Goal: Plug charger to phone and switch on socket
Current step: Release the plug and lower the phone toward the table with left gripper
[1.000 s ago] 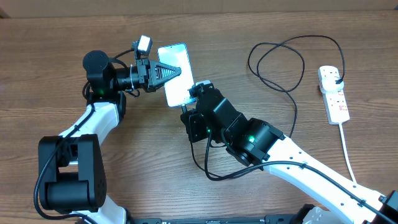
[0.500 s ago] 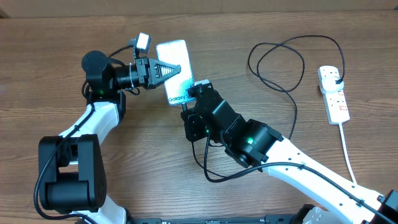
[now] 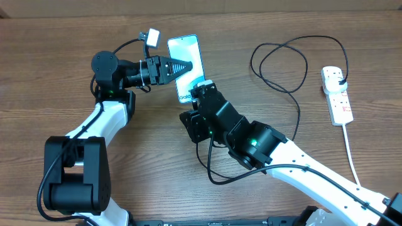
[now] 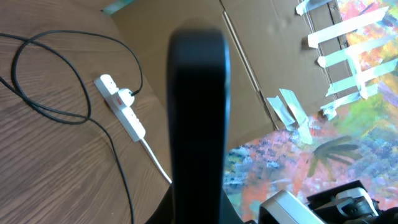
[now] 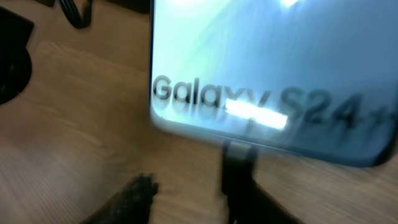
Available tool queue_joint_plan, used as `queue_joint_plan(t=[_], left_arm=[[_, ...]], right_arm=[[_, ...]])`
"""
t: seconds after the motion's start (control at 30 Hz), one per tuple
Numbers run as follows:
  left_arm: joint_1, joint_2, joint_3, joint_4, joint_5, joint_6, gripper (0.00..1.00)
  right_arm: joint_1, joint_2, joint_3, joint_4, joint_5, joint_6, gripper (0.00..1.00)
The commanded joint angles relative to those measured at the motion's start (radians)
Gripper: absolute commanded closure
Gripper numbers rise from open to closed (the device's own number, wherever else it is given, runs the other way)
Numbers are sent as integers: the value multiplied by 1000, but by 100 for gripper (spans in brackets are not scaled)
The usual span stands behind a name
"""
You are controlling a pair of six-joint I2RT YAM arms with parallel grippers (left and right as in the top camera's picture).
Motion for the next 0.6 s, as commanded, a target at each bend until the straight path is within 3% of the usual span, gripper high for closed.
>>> queue_joint_plan(t=[0.0, 0.07, 0.13, 0.27, 0.4, 0.5, 0.57], left_arm=[[-55, -10, -18, -2, 111, -34, 96], [-60, -10, -18, -2, 40, -42, 96], [-73, -10, -17, -2, -27, -52, 96], [-130, -10, -10, -2, -170, -58, 96], [-218, -10, 23, -57, -310, 31, 96], [-286, -10, 89, -327, -409, 204, 96], [-320, -10, 154, -629, -491, 390, 96]], right_arm=[[-26, -137, 66, 19, 79, -29, 47], [-27, -216, 66, 2, 88, -29, 28], [-27, -289, 66, -11, 121, -29, 17], [-27, -471, 66, -48, 302, -29, 9], [-27, -619, 65, -116, 512, -28, 7], [-27, -690, 65, -178, 614, -24, 7], [-27, -716, 65, -212, 631, -24, 7]])
